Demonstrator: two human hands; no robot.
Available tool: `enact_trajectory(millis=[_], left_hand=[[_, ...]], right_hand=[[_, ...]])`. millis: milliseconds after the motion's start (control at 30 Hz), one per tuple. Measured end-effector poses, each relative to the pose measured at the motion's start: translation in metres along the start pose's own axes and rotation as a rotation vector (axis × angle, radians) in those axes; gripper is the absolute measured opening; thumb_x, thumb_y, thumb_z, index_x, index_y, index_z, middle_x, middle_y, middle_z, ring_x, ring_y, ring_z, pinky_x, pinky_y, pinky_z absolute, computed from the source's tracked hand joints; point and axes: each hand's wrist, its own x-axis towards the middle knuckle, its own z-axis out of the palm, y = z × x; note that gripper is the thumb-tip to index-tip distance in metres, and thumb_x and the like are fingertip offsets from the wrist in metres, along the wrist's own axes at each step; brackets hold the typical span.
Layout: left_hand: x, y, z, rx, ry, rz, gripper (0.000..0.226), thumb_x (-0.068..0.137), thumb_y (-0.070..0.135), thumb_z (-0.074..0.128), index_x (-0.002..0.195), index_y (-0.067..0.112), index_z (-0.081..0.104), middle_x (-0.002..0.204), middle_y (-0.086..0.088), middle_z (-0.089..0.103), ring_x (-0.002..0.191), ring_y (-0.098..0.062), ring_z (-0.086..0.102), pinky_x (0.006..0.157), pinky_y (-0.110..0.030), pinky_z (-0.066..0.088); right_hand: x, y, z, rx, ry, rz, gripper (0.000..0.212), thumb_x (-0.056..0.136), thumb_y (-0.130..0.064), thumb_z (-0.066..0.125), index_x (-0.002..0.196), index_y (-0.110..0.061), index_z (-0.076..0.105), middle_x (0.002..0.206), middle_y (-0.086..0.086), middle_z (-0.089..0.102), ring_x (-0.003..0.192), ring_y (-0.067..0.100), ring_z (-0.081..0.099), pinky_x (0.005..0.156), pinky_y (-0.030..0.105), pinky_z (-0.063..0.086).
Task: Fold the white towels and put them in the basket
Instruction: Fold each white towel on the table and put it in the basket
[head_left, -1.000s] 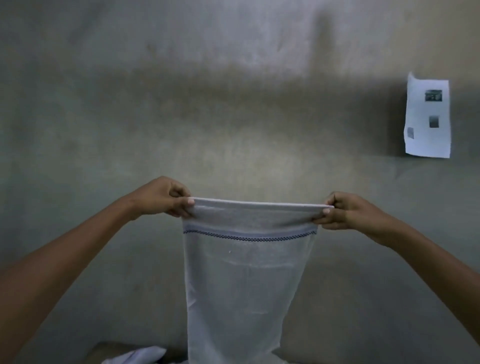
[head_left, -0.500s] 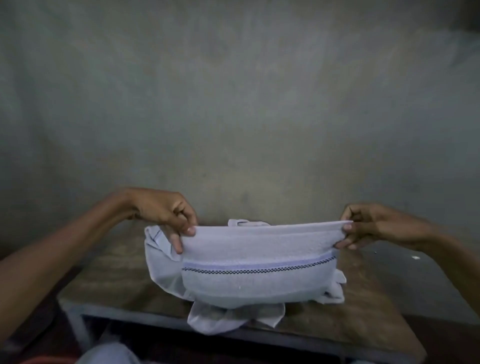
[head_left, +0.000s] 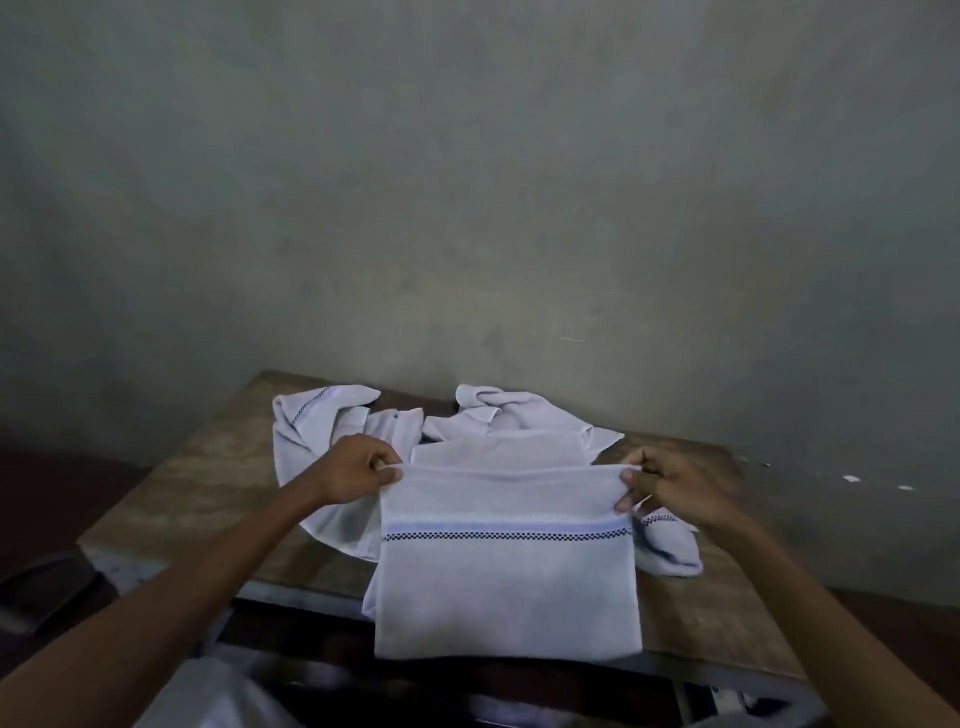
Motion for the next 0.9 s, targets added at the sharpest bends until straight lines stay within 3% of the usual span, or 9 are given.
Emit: enact_trajectory(millis=[100, 200, 333, 500, 567, 633, 700, 767, 900], left_hand=[[0.033, -0.018, 0.017, -0.046, 0.112, -0.049, 0.011, 0.086, 0.021, 0.066, 0.084, 0.012, 0.072, 0.079, 0.002, 0.069, 0.077, -0.014, 0.062, 0.066, -0.011, 0.039], [0.072, -0.026, 0.028, -0.038, 0.175, -0.077, 0.014, 0.086, 0.017, 0.065, 0.072, 0.015, 0.066, 0.063, 0.008, 0.058, 0.066, -0.011, 0.052, 0.058, -0.011, 0.033], [0.124, -0.044, 0.043, -0.027, 0.171, -0.085, 0.016, 0.086, 0.015, 0.064, 0.073, 0.007, 0.067, 0.076, -0.011, 0.067, 0.072, -0.018, 0.055, 0.066, -0.024, 0.036], [0.166, -0.066, 0.055, 0.079, 0.068, -0.047, 0.016, 0.088, 0.017, 0.062, 0.071, 0.016, 0.061, 0.068, 0.006, 0.057, 0.069, -0.011, 0.051, 0.063, -0.019, 0.032], [0.177, -0.076, 0.062, 0.079, -0.018, -0.065, 0.015, 0.089, 0.015, 0.06, 0.077, 0.008, 0.065, 0.07, 0.0, 0.059, 0.068, -0.013, 0.051, 0.065, -0.021, 0.032], [0.183, -0.083, 0.068, 0.092, -0.085, -0.097, 0.016, 0.089, 0.016, 0.06, 0.085, 0.003, 0.069, 0.078, -0.005, 0.064, 0.074, -0.015, 0.053, 0.061, -0.017, 0.033], [0.185, -0.089, 0.072, 0.077, -0.113, -0.102, 0.015, 0.087, 0.02, 0.064, 0.087, 0.006, 0.069, 0.08, -0.001, 0.063, 0.075, -0.012, 0.053, 0.059, -0.01, 0.033], [0.188, -0.093, 0.073, 0.057, -0.142, -0.095, 0.013, 0.084, 0.023, 0.068, 0.085, 0.01, 0.068, 0.08, 0.0, 0.064, 0.07, -0.005, 0.054, 0.058, -0.008, 0.034], [0.19, -0.088, 0.071, 0.046, -0.207, -0.09, 0.024, 0.081, 0.023, 0.072, 0.067, 0.027, 0.053, 0.068, 0.012, 0.054, 0.061, 0.012, 0.051, 0.057, -0.009, 0.037]], right_hand=[[0.038, 0.004, 0.005, -0.008, 0.067, 0.036, 0.008, 0.094, -0.002, 0.049, 0.093, 0.003, 0.055, 0.068, 0.019, 0.061, 0.051, 0.018, 0.064, 0.047, 0.023, 0.048], [0.084, 0.011, 0.006, -0.037, 0.148, 0.085, 0.011, 0.093, -0.004, 0.051, 0.083, -0.003, 0.056, 0.053, 0.01, 0.053, 0.035, 0.009, 0.05, 0.037, 0.016, 0.037], [0.142, 0.035, 0.006, -0.007, 0.185, 0.152, 0.017, 0.089, -0.004, 0.056, 0.072, -0.008, 0.059, 0.06, 0.01, 0.055, 0.055, 0.021, 0.052, 0.053, 0.029, 0.044], [0.193, 0.056, 0.016, -0.137, 0.197, 0.159, 0.014, 0.087, -0.011, 0.058, 0.074, -0.009, 0.064, 0.069, 0.006, 0.061, 0.071, 0.023, 0.057, 0.067, 0.037, 0.051], [0.207, 0.059, 0.021, -0.208, 0.177, 0.131, 0.012, 0.087, -0.008, 0.058, 0.076, -0.009, 0.062, 0.07, -0.001, 0.057, 0.076, 0.021, 0.057, 0.063, 0.025, 0.052], [0.218, 0.06, 0.028, -0.298, 0.117, 0.107, 0.008, 0.088, -0.007, 0.057, 0.082, -0.007, 0.063, 0.072, -0.004, 0.055, 0.076, 0.018, 0.055, 0.048, 0.007, 0.041], [0.224, 0.064, 0.033, -0.355, 0.055, 0.067, 0.012, 0.089, -0.002, 0.055, 0.091, 0.003, 0.066, 0.086, 0.004, 0.062, 0.08, 0.018, 0.056, 0.052, 0.002, 0.037], [0.228, 0.071, 0.036, -0.388, 0.017, 0.043, 0.014, 0.087, 0.002, 0.055, 0.093, 0.007, 0.066, 0.095, 0.012, 0.064, 0.088, 0.02, 0.056, 0.057, 0.008, 0.035], [0.226, 0.078, 0.035, -0.356, 0.004, 0.029, 0.015, 0.081, 0.004, 0.064, 0.095, 0.0, 0.065, 0.091, 0.005, 0.063, 0.091, 0.022, 0.058, 0.075, 0.023, 0.043]])
